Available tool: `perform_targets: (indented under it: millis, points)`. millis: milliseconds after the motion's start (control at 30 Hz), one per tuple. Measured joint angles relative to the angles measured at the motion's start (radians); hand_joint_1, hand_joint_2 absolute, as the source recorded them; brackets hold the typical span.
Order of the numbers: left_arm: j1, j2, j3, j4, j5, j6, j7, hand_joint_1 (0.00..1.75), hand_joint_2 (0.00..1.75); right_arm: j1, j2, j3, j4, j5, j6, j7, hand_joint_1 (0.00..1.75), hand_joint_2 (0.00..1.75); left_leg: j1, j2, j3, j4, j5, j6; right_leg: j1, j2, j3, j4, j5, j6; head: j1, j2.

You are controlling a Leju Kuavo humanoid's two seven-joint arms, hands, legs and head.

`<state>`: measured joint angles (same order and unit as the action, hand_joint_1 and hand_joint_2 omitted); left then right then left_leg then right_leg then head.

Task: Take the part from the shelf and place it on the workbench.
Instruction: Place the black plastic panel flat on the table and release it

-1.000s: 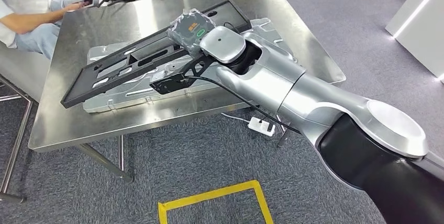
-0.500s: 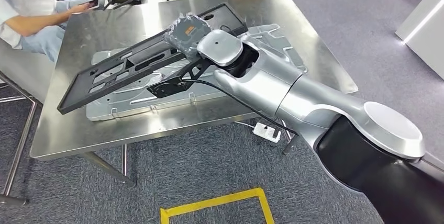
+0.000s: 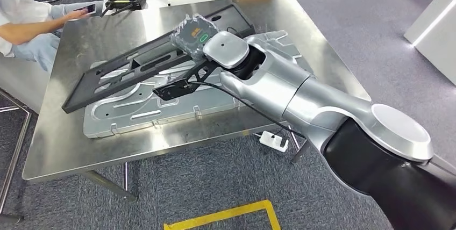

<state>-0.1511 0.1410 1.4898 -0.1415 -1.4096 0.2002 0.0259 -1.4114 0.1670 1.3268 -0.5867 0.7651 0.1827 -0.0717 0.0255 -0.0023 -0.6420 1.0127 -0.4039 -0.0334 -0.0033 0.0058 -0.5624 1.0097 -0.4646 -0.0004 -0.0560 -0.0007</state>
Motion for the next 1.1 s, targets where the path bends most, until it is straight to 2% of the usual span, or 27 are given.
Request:
perform_targets:
  millis: [67, 100, 133, 200, 233, 267, 300, 367, 400, 433, 467, 567, 633, 700, 733, 767, 800, 833, 867, 900, 933, 1000, 1100]
  points:
    - [0.0, -0.001, 0.0, 0.0, 0.0, 0.0, 0.0, 0.0, 1.75, 0.001, -0.003, 0.0, 0.0, -0.002, 0.002, 0.001, 1.75, 1.75, 0.002, 0.0, 0.003, 0.002, -0.006, 0.015, 0.0, -0.001, -0.002, 0.007, -0.011, 0.008, 0.003, 0.0]
    - [0.0, -0.001, 0.0, 0.0, 0.0, 0.001, 0.0, 0.0, 1.75, 0.0, -0.006, 0.0, 0.0, -0.004, 0.003, 0.003, 1.75, 1.75, 0.003, -0.001, 0.007, 0.0, -0.009, 0.022, -0.001, -0.001, -0.014, 0.035, -0.026, 0.012, 0.006, 0.0]
    - [-0.001, 0.0, 0.0, 0.0, 0.0, 0.001, -0.001, 0.0, 1.75, 0.0, -0.01, 0.0, -0.001, -0.006, 0.003, 0.004, 1.75, 1.75, 0.004, -0.001, 0.013, -0.001, -0.012, 0.029, -0.001, -0.002, -0.04, 0.085, -0.048, 0.015, 0.007, 0.0]
    - [-0.001, 0.0, 0.0, 0.0, 0.0, 0.002, -0.001, 0.0, 1.75, 0.0, -0.017, 0.0, -0.001, -0.008, 0.004, 0.006, 1.75, 1.75, 0.0, -0.002, 0.022, 0.0, -0.021, 0.039, -0.002, -0.002, -0.122, 0.229, -0.096, 0.017, 0.009, 0.0]
    - [-0.001, 0.0, 0.0, 0.0, 0.0, 0.003, -0.001, 0.0, 1.75, 0.002, -0.02, 0.0, -0.001, -0.009, 0.006, 0.006, 1.75, 1.75, -0.002, -0.002, 0.027, 0.0, -0.026, 0.042, -0.002, -0.002, -0.161, 0.287, -0.105, 0.016, 0.009, 0.0]
    - [-0.001, 0.0, 0.0, 0.0, 0.0, 0.003, -0.001, 0.0, 1.75, 0.005, -0.023, 0.0, -0.001, -0.009, 0.008, 0.006, 1.75, 1.75, -0.005, -0.003, 0.033, 0.0, -0.031, 0.043, -0.001, -0.002, -0.187, 0.311, -0.095, 0.013, 0.009, 0.0]
    - [0.0, 0.0, 0.0, 0.0, 0.0, 0.005, -0.001, 0.0, 1.75, 0.007, -0.027, 0.0, -0.001, -0.009, 0.01, 0.007, 1.75, 1.75, -0.007, -0.005, 0.041, 0.0, -0.037, 0.044, 0.001, -0.002, -0.193, 0.296, -0.065, 0.008, 0.009, 0.0]
    - [0.0, 0.0, 0.0, 0.0, 0.0, 0.008, -0.001, 0.0, 1.75, 0.009, -0.033, 0.0, -0.001, -0.009, 0.012, 0.011, 1.75, 1.75, -0.012, -0.008, 0.059, 0.0, -0.049, 0.045, 0.008, -0.002, -0.156, 0.167, 0.029, -0.01, 0.009, 0.0]
    - [0.0, -0.001, 0.0, 0.0, 0.0, 0.009, -0.001, 0.0, 1.75, 0.009, -0.037, 0.0, -0.001, -0.01, 0.012, 0.013, 1.75, 1.75, -0.015, -0.009, 0.066, -0.001, -0.055, 0.043, 0.012, -0.002, -0.13, 0.101, 0.064, -0.021, 0.007, 0.0]
    - [0.0, -0.001, 0.0, 0.0, 0.0, 0.01, -0.001, 0.0, 1.75, 0.008, -0.039, 0.0, -0.003, -0.01, 0.012, 0.016, 1.75, 1.75, -0.016, -0.009, 0.069, -0.001, -0.059, 0.041, 0.015, -0.002, -0.108, 0.048, 0.083, -0.029, 0.006, 0.0]
    - [-0.001, -0.001, 0.0, 0.0, 0.001, 0.01, -0.001, 0.0, 1.75, 0.007, -0.041, 0.0, -0.005, -0.011, 0.012, 0.018, 1.75, 1.75, -0.015, -0.009, 0.069, -0.002, -0.062, 0.037, 0.019, -0.002, -0.096, 0.02, 0.087, -0.033, 0.005, 0.0]
    - [-0.002, 0.0, 0.0, 0.0, 0.006, 0.013, -0.001, 0.0, 1.75, 0.006, -0.05, 0.0, -0.014, -0.013, 0.013, 0.023, 1.75, 1.75, -0.012, -0.006, 0.071, -0.008, -0.068, 0.02, 0.019, 0.002, -0.083, -0.001, 0.08, -0.036, 0.009, 0.0]
    - [-0.003, 0.0, 0.0, 0.0, 0.009, 0.016, 0.0, 0.0, 1.75, 0.006, -0.056, 0.0, -0.019, -0.015, 0.013, 0.028, 1.75, 1.75, -0.012, -0.004, 0.056, 0.034, -0.094, 0.01, 0.012, 0.002, -0.066, -0.015, 0.079, -0.041, 0.007, 0.0]
    - [-0.003, 0.001, 0.0, 0.0, 0.01, 0.021, 0.0, 0.0, 1.75, 0.011, -0.059, 0.0, -0.023, -0.018, 0.012, 0.03, 1.75, 1.75, -0.011, -0.002, -0.008, 0.157, -0.141, 0.002, 0.009, 0.003, -0.054, -0.019, 0.072, -0.044, 0.002, 0.0]
    - [-0.003, 0.002, 0.0, 0.0, 0.01, 0.024, 0.0, 0.0, 1.75, 0.017, -0.061, 0.0, -0.026, -0.018, 0.012, 0.03, 1.75, 1.75, -0.01, -0.002, -0.047, 0.219, -0.156, -0.001, 0.009, 0.004, -0.05, -0.017, 0.068, -0.045, 0.002, 0.0]
    - [-0.002, 0.003, 0.0, 0.0, 0.01, 0.025, 0.0, 0.0, 1.75, 0.027, -0.063, 0.0, -0.028, -0.019, 0.011, 0.03, 1.75, 1.75, -0.01, -0.002, -0.076, 0.256, -0.153, -0.003, 0.009, 0.005, -0.046, -0.015, 0.062, -0.044, 0.002, 0.0]
    - [-0.001, 0.003, 0.0, 0.0, 0.01, 0.026, 0.0, 0.0, 1.75, 0.037, -0.066, 0.0, -0.03, -0.019, 0.009, 0.029, 1.75, 1.75, -0.009, -0.002, -0.087, 0.254, -0.13, -0.004, 0.01, 0.005, -0.041, -0.011, 0.055, -0.044, 0.002, 0.0]
    - [0.0, 0.004, 0.0, 0.0, 0.01, 0.027, 0.0, 0.0, 1.75, 0.047, -0.068, 0.0, -0.032, -0.019, 0.008, 0.029, 1.75, 1.75, -0.009, -0.002, -0.078, 0.212, -0.089, -0.004, 0.01, 0.006, -0.035, -0.006, 0.047, -0.043, 0.002, 0.0]
    - [0.0, 0.004, 0.0, 0.0, 0.01, 0.028, 0.0, 0.0, 1.75, 0.054, -0.07, 0.0, -0.034, -0.019, 0.006, 0.028, 1.75, 1.75, -0.009, -0.001, -0.057, 0.144, -0.045, -0.002, 0.009, 0.006, -0.03, -0.001, 0.039, -0.041, 0.002, 0.0]
    - [-0.001, 0.005, 0.0, 0.0, 0.01, 0.029, 0.0, 0.0, 1.75, 0.057, -0.072, 0.0, -0.037, -0.019, 0.004, 0.028, 1.75, 1.75, -0.011, -0.001, -0.031, 0.082, -0.016, 0.0, 0.011, 0.006, -0.027, 0.004, 0.031, -0.038, 0.002, 0.0]
    - [-0.002, 0.006, 0.0, 0.0, 0.01, 0.03, 0.0, 0.0, 1.75, 0.058, -0.073, 0.0, -0.038, -0.019, 0.001, 0.028, 1.75, 1.75, -0.014, -0.002, -0.011, 0.034, 0.0, 0.005, 0.012, 0.006, -0.026, 0.008, 0.025, -0.034, 0.002, 0.0]
    - [-0.003, 0.006, 0.0, 0.0, 0.011, 0.032, 0.0, 0.0, 1.75, 0.06, -0.076, 0.0, -0.041, -0.02, -0.005, 0.028, 1.75, 1.75, -0.02, -0.003, 0.005, 0.006, -0.005, 0.016, 0.015, 0.007, -0.028, 0.009, 0.021, -0.026, 0.003, 0.0]
    - [-0.002, 0.006, 0.0, 0.0, 0.019, 0.032, -0.005, 0.0, 1.75, 0.071, -0.08, 0.0, -0.047, -0.023, -0.009, 0.026, 1.75, 1.75, -0.013, -0.003, 0.013, -0.003, -0.006, 0.033, 0.016, 0.007, -0.033, 0.022, 0.007, -0.012, 0.008, 0.0]
